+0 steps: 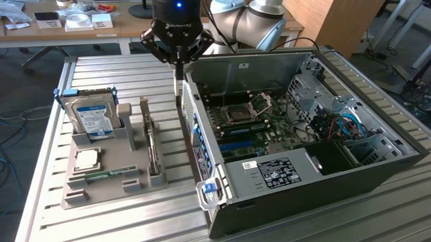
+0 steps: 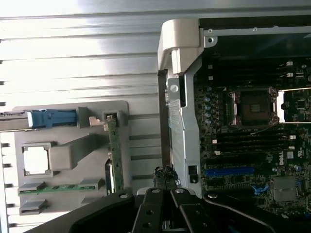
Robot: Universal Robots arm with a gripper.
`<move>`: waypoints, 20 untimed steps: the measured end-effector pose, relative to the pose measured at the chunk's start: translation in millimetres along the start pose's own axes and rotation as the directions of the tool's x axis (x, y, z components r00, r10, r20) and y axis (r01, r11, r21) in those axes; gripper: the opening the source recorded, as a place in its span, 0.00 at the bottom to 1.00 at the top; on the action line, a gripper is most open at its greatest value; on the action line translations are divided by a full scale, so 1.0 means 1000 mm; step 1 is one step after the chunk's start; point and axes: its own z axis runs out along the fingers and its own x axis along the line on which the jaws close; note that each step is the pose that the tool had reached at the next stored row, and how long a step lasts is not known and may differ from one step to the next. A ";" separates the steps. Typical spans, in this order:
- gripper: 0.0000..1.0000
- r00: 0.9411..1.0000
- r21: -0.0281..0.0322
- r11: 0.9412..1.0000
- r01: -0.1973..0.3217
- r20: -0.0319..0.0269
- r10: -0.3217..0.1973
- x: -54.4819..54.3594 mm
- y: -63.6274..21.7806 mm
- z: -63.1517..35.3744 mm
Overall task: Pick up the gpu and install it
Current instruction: 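Reach for the gpu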
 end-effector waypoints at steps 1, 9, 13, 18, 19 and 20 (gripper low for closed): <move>0.11 1.000 0.000 1.000 0.000 0.000 0.000 0.003 -0.0002 0.0000; 0.11 1.000 0.000 1.000 0.000 0.000 0.000 0.024 -0.0011 -0.0004; 0.11 1.000 0.000 1.000 0.000 0.000 0.000 0.035 -0.0014 -0.0006; 0.11 1.000 0.000 1.000 0.000 0.000 0.000 0.047 -0.0019 -0.0007; 0.11 1.000 0.000 1.000 0.000 0.000 0.000 0.050 -0.0020 -0.0009; 0.11 1.000 0.000 1.000 0.000 0.000 0.000 0.053 -0.0021 -0.0009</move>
